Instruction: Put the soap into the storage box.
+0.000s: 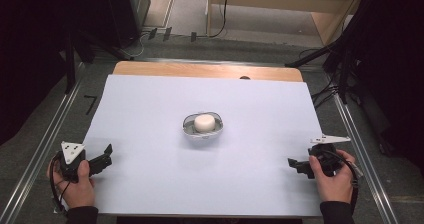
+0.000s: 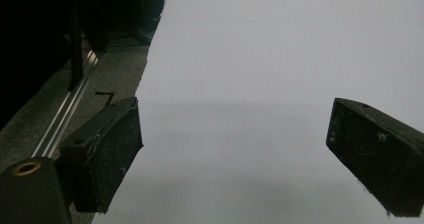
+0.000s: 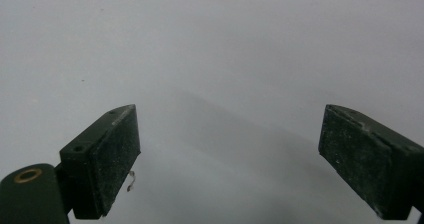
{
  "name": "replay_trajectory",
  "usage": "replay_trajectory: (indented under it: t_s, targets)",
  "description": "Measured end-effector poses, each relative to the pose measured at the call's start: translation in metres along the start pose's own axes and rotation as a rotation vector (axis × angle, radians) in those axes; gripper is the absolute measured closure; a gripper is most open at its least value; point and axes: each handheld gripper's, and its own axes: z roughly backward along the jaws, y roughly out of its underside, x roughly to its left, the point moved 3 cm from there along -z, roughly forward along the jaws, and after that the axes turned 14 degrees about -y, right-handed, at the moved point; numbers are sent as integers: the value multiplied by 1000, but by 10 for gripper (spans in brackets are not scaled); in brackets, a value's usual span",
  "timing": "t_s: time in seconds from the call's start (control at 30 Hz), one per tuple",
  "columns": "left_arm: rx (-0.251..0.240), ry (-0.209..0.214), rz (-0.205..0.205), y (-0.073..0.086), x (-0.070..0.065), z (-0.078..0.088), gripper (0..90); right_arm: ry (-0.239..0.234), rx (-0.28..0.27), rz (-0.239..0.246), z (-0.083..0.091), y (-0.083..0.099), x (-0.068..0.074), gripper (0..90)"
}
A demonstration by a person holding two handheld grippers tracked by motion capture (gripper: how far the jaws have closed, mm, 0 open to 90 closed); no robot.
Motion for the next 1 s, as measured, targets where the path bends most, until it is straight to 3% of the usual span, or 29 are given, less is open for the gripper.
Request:
replay_trajectory:
  t_s: [0.27,0.53,1.0]
  targets:
    - [4,-2,-7,0,-1,0,81,11,-24,2,7,18,-8,97]
    - [4,-3,-16,0,-1,0,81,8,-92,17,14,35,-13,95]
    - [-1,-6,-17,0,-2,0,81,15,-174,-19,29,64,-21,97]
